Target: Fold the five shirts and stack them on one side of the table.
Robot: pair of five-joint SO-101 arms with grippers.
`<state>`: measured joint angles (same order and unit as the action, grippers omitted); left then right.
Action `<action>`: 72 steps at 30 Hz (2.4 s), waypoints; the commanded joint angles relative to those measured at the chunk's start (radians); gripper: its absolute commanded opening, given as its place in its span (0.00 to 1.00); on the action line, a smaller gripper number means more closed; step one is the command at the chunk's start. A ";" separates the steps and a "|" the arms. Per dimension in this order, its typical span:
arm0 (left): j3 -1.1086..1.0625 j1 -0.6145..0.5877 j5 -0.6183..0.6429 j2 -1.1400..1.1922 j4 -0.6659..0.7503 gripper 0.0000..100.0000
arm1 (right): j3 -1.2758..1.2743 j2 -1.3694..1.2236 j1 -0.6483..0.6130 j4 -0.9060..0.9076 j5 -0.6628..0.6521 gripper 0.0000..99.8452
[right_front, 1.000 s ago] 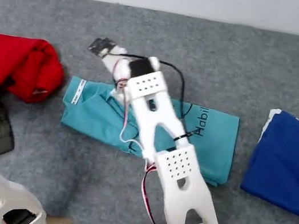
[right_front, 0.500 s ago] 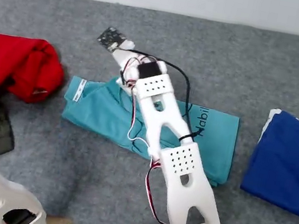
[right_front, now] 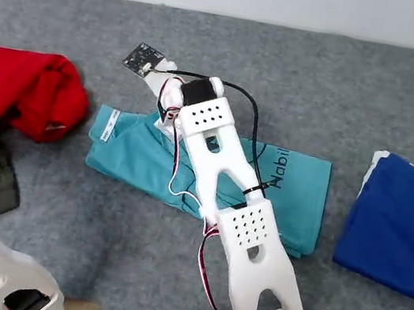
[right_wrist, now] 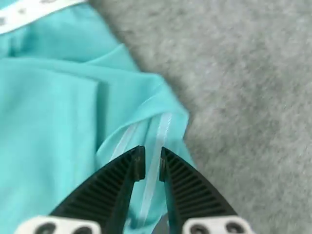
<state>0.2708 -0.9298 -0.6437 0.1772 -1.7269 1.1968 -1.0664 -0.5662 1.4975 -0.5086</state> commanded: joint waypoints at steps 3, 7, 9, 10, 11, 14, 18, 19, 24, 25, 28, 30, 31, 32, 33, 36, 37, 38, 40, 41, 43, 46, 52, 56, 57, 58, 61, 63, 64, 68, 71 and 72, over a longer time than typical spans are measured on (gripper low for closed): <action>-0.001 0.000 -0.003 -0.006 -0.009 0.02 | 0.049 0.116 -0.016 0.174 -0.006 0.06; -0.001 0.000 -0.003 -0.006 -0.008 0.02 | 0.044 0.082 -0.007 0.282 -0.008 0.06; -0.001 0.000 -0.003 -0.006 -0.008 0.02 | 0.044 0.053 0.021 0.291 -0.005 0.06; -0.001 0.000 -0.003 -0.006 -0.008 0.02 | 0.048 0.038 0.039 0.291 -0.005 0.06; -0.001 0.000 -0.005 -0.006 -0.008 0.02 | 0.049 0.022 0.059 0.288 -0.008 0.06; -0.001 0.000 -0.008 -0.006 -0.008 0.02 | 0.049 -0.015 0.127 0.263 -0.009 0.06; -0.001 0.000 -0.008 -0.006 -0.009 0.02 | 0.049 -0.028 0.196 0.254 -0.009 0.06; -0.001 0.000 -0.008 -0.006 -0.009 0.02 | 0.052 -0.024 0.199 0.262 -0.009 0.06; -0.001 0.000 -0.008 -0.006 -0.006 0.02 | 0.120 0.030 0.153 0.292 -0.005 0.06; -0.001 0.000 -0.008 -0.006 -0.005 0.02 | 0.132 0.041 0.137 0.292 -0.005 0.06; -0.001 0.000 -0.008 -0.006 -0.005 0.02 | 0.155 0.068 0.081 0.292 -0.003 0.06; -0.001 0.000 -0.008 -0.006 -0.005 0.02 | 0.149 0.071 0.041 0.291 -0.003 0.06; -0.001 0.000 -0.008 -0.006 -0.006 0.02 | 0.146 0.065 0.024 0.291 -0.003 0.06; -0.001 0.000 -0.008 -0.008 -0.008 0.02 | 0.141 0.053 0.012 0.291 -0.003 0.06; -0.001 0.000 -0.008 -0.009 -0.009 0.02 | 0.135 0.039 0.004 0.291 -0.003 0.06; -0.001 0.000 -0.008 -0.014 -0.009 0.02 | 0.124 -0.018 -0.010 0.292 -0.002 0.06; -0.001 -0.002 -0.008 -0.014 -0.009 0.02 | 0.120 -0.038 -0.013 0.294 -0.002 0.06; -0.001 -0.003 -0.008 -0.014 -0.009 0.02 | 0.118 -0.058 -0.016 0.295 -0.002 0.06; -0.001 -0.005 -0.008 -0.014 -0.009 0.02 | 0.118 -0.079 -0.038 0.297 0.018 0.06; -0.001 -0.005 -0.008 -0.014 -0.009 0.02 | 0.120 -0.082 -0.050 0.298 0.034 0.06; -0.001 -0.005 -0.008 -0.014 -0.009 0.02 | 0.118 -0.076 -0.084 0.298 0.051 0.06; 0.001 -0.002 -0.008 -0.014 -0.009 0.02 | 0.118 -0.071 -0.134 0.298 0.055 0.06; 0.005 -0.003 -0.008 -0.015 -0.009 0.02 | 0.126 -0.044 -0.163 0.298 0.049 0.06; 0.005 -0.005 -0.009 -0.015 -0.008 0.02 | 0.127 -0.001 -0.091 0.294 0.048 0.06; 0.005 -0.005 -0.009 -0.015 -0.008 0.02 | 0.127 0.002 -0.070 0.292 0.048 0.06; 0.005 -0.003 -0.009 -0.015 -0.006 0.02 | 0.127 0.002 -0.048 0.292 0.048 0.06; 0.005 0.002 -0.009 -0.015 -0.005 0.02 | 0.126 -0.001 -0.019 0.295 0.054 0.06; 0.005 0.002 -0.009 -0.012 -0.003 0.02 | 0.126 0.008 -0.027 0.297 0.057 0.06; 0.005 0.002 -0.009 -0.009 -0.003 0.02 | 0.127 0.019 -0.036 0.297 0.069 0.06; 0.005 0.002 -0.009 -0.008 -0.003 0.02 | 0.120 0.074 -0.096 0.297 0.132 0.13; 0.005 0.002 -0.009 -0.008 -0.003 0.02 | 0.120 0.094 -0.148 0.295 0.166 0.16; 0.005 0.002 -0.009 -0.008 -0.003 0.02 | 0.118 0.090 -0.165 0.294 0.166 0.16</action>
<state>0.2708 -0.9298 -0.6437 0.1772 -1.7269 1.3042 -1.0572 -0.6859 1.7538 -0.3644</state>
